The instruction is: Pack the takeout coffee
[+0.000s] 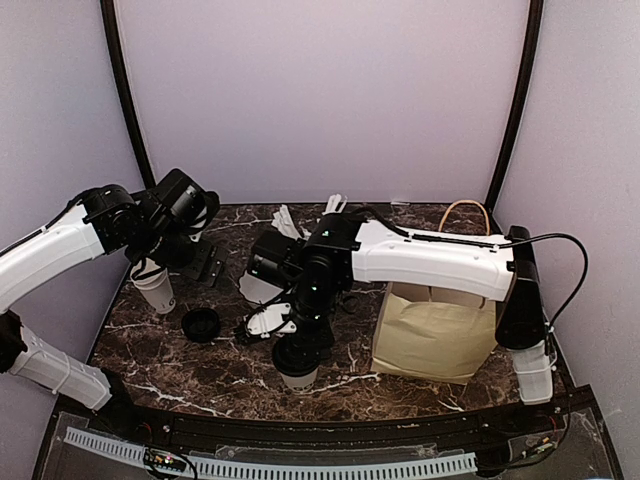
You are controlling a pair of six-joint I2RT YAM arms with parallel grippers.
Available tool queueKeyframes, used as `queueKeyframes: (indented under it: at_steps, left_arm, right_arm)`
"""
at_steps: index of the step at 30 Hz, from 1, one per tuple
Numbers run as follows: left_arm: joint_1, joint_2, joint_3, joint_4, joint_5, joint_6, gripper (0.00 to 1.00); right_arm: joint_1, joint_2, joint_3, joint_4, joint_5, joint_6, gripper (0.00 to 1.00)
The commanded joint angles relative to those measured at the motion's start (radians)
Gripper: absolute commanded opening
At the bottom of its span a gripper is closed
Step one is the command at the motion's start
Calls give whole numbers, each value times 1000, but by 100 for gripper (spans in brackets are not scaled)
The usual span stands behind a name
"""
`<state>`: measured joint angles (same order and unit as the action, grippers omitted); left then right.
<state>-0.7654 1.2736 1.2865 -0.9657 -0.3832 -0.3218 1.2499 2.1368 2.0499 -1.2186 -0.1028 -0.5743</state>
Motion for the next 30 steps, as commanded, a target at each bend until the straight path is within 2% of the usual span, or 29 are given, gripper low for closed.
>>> queueKeyframes:
  at_steps: [1,3,7,14,19,24,26,30]
  left_arm:
    - [5,-35,5,-1,-12,6,99]
    - [6,-36,5,-1,-11,6,99]
    - [5,-33,4,-2,-2,6,99]
    - [6,-27,6,-1,6,9,99]
    - [5,-18,22,-5,4,15,99]
    - [6,-9,34,-6,4,22,99]
    - [6,-5,35,-5,8,23,99]
    - [6,3,40,-4,15,23,99]
  right_arm:
    - [12,18,-6,15,21,8,71]
    - [14,19,-10,16,27,11,70]
    - [18,18,-20,15,30,10,76]
    - [24,13,-22,19,49,13,73]
    - [35,9,-33,16,67,4,77]
    - [38,-1,-44,20,67,4,78]
    - [40,-4,-48,26,72,2,74]
    - [39,-2,-30,17,62,6,62]
